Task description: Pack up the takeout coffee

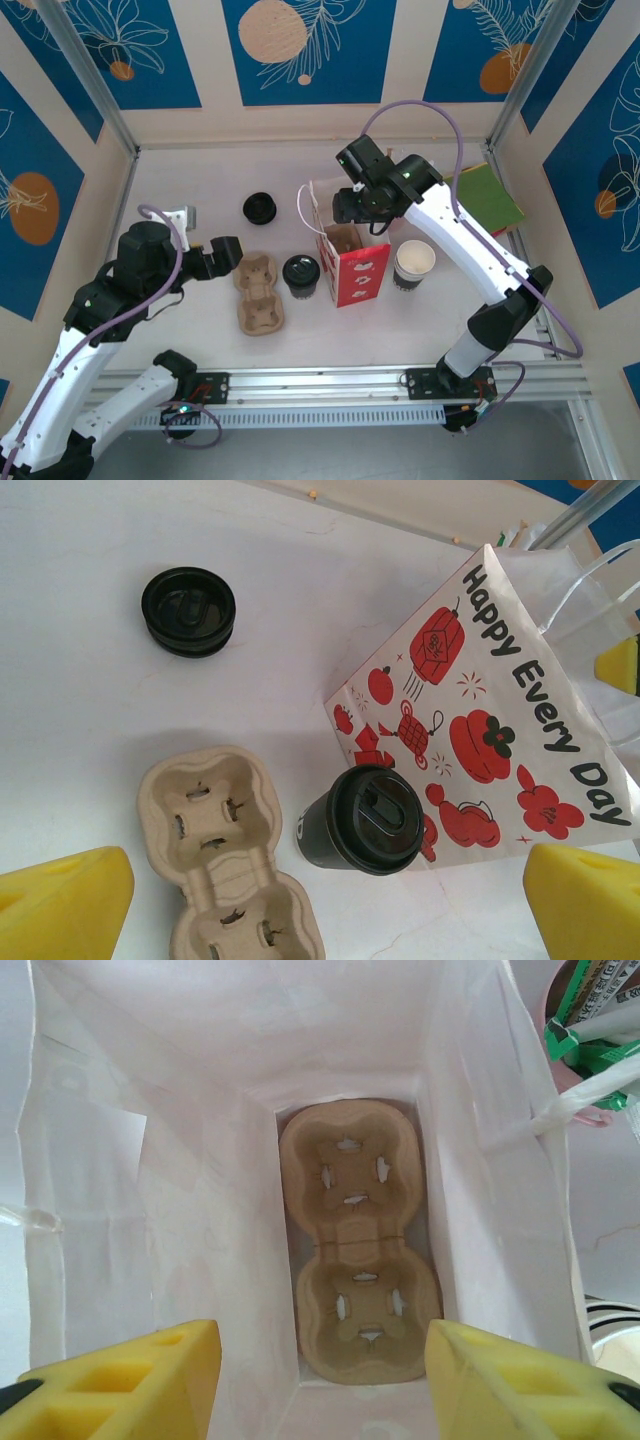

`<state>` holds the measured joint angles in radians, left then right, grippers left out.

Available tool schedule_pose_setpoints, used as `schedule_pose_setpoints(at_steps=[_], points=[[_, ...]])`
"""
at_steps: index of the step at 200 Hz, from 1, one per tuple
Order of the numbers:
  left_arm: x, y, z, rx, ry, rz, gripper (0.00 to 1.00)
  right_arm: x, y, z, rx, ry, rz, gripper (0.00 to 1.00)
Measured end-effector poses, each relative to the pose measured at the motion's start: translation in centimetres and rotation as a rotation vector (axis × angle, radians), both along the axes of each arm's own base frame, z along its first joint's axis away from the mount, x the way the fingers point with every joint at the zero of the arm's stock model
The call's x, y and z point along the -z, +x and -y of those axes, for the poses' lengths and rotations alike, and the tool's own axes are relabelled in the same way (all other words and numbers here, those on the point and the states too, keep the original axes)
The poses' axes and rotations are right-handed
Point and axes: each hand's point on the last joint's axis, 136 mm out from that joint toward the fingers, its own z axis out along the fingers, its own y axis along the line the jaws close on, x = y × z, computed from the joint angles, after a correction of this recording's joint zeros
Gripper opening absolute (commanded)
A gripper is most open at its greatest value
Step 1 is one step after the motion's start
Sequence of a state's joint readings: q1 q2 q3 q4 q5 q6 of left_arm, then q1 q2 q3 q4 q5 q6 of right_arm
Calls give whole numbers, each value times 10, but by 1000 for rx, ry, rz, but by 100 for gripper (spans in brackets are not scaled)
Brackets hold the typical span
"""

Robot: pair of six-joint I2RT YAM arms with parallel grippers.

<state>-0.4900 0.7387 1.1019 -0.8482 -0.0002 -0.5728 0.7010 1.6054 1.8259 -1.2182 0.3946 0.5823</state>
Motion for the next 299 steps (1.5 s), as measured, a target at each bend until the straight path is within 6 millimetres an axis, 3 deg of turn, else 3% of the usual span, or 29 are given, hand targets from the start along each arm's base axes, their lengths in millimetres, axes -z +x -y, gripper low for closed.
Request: schedule_pose_setpoints(at_steps=[172, 250, 299], points=[[0, 0, -2, -10, 5, 4, 100, -3, 1, -1, -3, 9, 16, 57], [-1, 0, -6, -26, 12, 11, 100, -39, -4, 4, -32, 64, 113, 63], [-1, 0, -5, -23, 10, 8, 100, -61, -12, 14, -28, 91, 167, 78]])
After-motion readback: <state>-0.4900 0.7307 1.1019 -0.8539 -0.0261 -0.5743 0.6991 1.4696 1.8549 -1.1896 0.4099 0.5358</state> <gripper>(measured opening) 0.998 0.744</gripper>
